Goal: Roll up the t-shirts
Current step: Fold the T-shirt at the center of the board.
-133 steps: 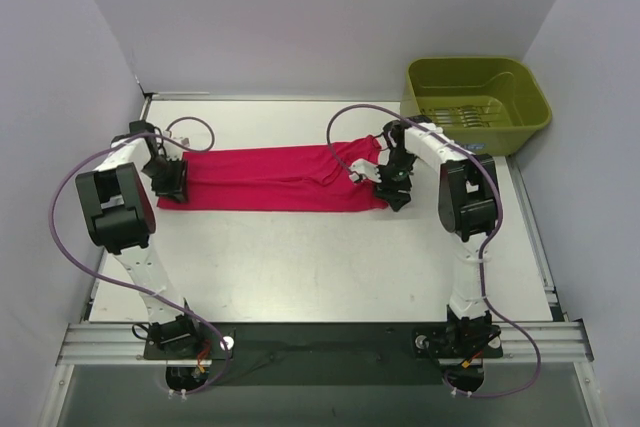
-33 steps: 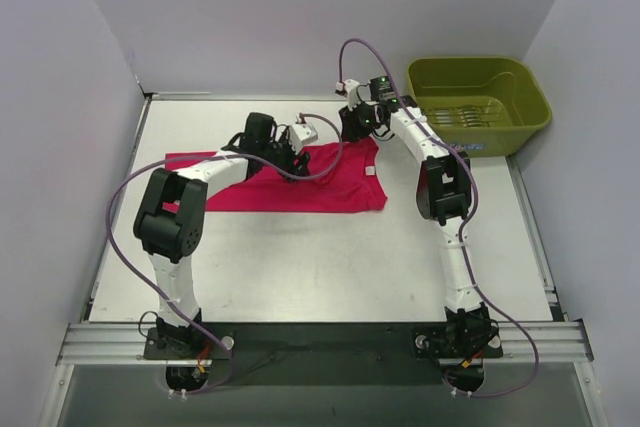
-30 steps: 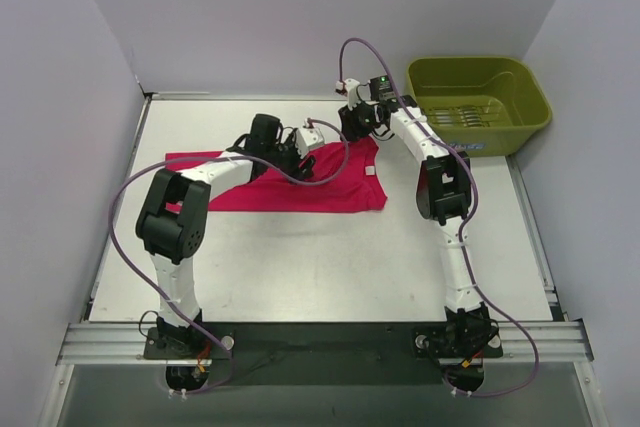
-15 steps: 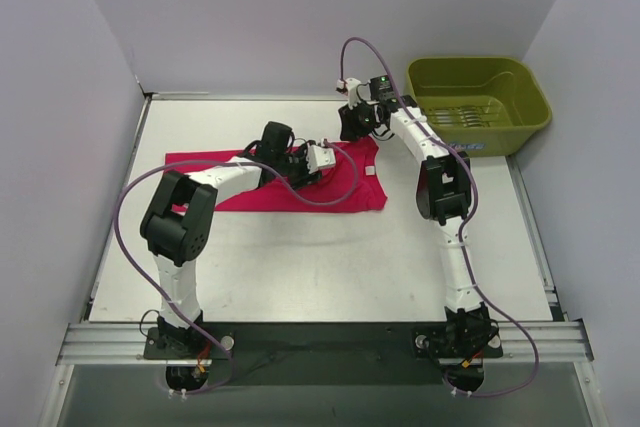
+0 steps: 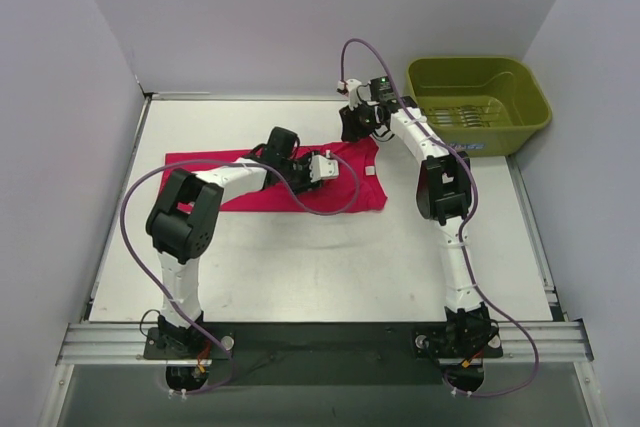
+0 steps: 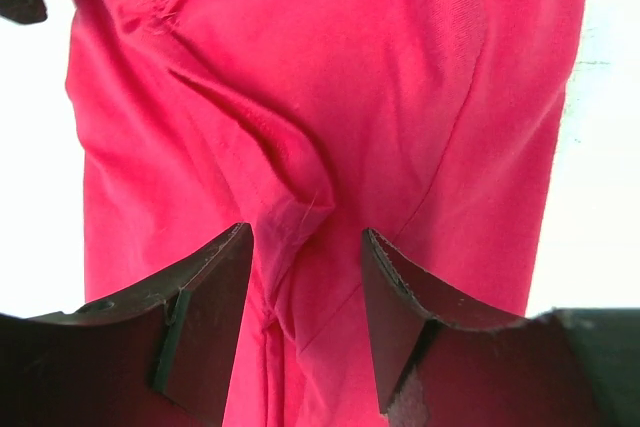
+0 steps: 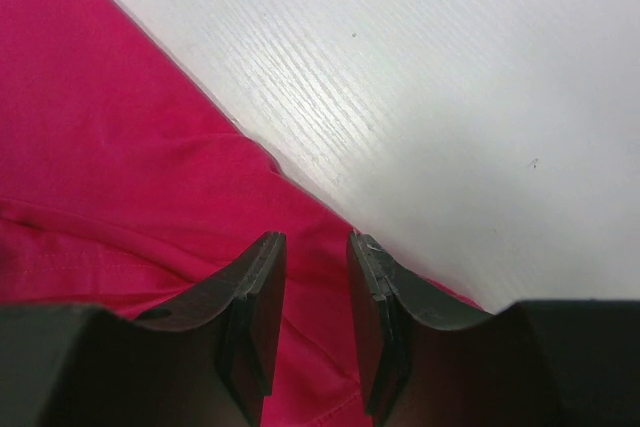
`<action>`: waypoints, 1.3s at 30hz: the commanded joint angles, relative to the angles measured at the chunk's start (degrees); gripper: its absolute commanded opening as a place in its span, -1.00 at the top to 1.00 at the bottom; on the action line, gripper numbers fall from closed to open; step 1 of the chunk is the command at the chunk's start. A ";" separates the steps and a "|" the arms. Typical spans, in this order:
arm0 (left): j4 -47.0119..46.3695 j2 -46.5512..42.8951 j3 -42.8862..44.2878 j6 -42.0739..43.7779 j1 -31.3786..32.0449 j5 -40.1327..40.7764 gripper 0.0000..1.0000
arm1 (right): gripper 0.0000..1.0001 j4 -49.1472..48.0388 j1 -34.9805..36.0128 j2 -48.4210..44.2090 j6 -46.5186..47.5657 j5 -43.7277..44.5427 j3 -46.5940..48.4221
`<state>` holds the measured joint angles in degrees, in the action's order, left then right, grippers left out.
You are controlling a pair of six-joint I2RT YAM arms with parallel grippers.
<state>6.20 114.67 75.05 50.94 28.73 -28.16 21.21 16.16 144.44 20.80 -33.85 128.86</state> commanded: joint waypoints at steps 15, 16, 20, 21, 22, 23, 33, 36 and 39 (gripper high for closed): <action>1.01 3.46 6.60 2.06 1.06 2.50 0.20 | 0.36 -0.21 -0.17 -3.29 -0.85 0.10 -1.06; 1.18 3.45 6.87 1.71 0.98 2.41 0.26 | 0.36 -0.21 -0.17 -3.29 -0.85 0.27 -1.06; 3.64 4.07 9.59 -0.31 0.19 2.06 0.59 | 0.37 -0.21 0.01 -3.55 -0.85 -0.17 -1.68; 4.08 4.24 10.20 -0.92 -0.08 2.06 0.72 | 0.36 -0.21 -0.08 -3.81 -0.85 -0.26 -1.94; 4.26 4.42 11.51 -2.32 -0.51 2.23 0.78 | 0.36 -0.21 -0.08 -3.82 -0.85 -0.34 -2.12; 4.35 4.59 12.14 -3.29 -0.95 2.41 0.83 | 0.36 -0.12 -0.08 -3.99 -0.93 -0.17 -2.55; 6.28 9.16 20.75 -17.35 -5.35 3.64 1.00 | 0.06 0.58 -1.13 -5.57 -4.71 -6.39 -4.22; 6.99 9.96 21.20 -18.68 -5.79 3.73 1.00 | 0.03 1.29 -1.05 -5.66 -5.06 -7.72 -5.10; 6.90 9.96 20.84 -19.12 -5.79 3.38 1.00 | 0.02 1.90 -0.78 -5.84 -5.15 -8.87 -5.81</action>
<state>12.19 124.18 93.80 35.00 22.87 -24.40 21.12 15.40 143.39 17.15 -38.61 124.29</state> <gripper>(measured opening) 0.036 0.487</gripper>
